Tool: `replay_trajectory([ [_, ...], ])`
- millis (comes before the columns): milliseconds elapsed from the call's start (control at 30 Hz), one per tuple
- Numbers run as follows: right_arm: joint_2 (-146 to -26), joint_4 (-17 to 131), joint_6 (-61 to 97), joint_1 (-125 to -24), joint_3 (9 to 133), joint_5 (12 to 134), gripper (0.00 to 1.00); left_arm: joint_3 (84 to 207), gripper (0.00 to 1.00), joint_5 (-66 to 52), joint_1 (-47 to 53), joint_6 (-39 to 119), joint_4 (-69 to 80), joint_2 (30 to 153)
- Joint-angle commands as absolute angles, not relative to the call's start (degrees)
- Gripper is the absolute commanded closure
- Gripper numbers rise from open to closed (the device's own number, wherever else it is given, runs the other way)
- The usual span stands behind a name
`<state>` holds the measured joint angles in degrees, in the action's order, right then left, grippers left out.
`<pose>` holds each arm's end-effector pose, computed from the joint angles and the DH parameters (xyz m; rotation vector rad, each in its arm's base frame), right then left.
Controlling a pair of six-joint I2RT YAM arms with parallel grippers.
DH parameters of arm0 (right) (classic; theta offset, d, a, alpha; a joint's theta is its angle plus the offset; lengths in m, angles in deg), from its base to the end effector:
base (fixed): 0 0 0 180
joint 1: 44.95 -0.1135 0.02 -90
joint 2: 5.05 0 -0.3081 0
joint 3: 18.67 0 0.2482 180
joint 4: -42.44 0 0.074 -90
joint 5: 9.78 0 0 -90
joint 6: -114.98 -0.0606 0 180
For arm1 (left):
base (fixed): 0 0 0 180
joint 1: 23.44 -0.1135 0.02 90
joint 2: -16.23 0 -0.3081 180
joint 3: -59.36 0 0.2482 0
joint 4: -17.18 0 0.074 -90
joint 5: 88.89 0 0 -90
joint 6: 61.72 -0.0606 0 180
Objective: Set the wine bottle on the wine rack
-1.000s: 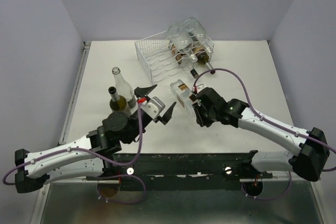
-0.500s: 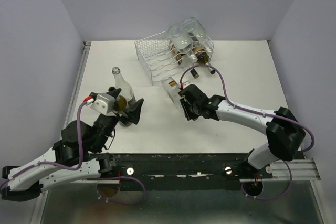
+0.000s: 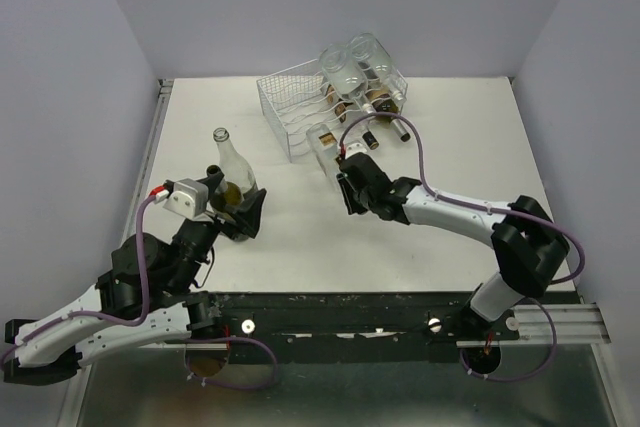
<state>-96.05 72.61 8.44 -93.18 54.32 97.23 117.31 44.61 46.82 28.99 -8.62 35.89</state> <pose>0.2460 0.2488 0.2465 -0.5164 2.3150 0.1855 0.0527 -0.0234 0.3965 0.2080 1.4176 -0.5110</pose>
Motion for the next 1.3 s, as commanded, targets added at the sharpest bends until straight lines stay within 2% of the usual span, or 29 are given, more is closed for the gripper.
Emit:
replay_trajectory([
  [0, -98.2, 54.3, 9.4, -92.4, 57.1, 101.5, 1.00, 116.8, 0.01, 46.2, 47.0, 29.2, -9.0, 36.0],
  [233, -103.7, 41.7, 9.4, -90.1, 57.0, 102.8, 0.99, 116.8, 0.01, 46.0, 46.9, 29.2, -9.2, 37.0],
  [633, -112.9, 31.3, 7.3, -82.1, 64.4, 93.2, 0.99, 117.3, 0.01, 45.7, 46.9, 29.2, -9.6, 38.4],
  [833, -117.8, 33.5, 7.4, -79.7, 71.5, 83.6, 1.00, 117.8, 0.01, 45.1, 46.9, 29.2, -10.4, 39.1],
  [1267, -126.9, 44.1, 3.7, -79.3, 86.0, 80.8, 0.99, 118.5, 0.01, 45.0, 47.0, 31.4, -13.8, 39.3],
])
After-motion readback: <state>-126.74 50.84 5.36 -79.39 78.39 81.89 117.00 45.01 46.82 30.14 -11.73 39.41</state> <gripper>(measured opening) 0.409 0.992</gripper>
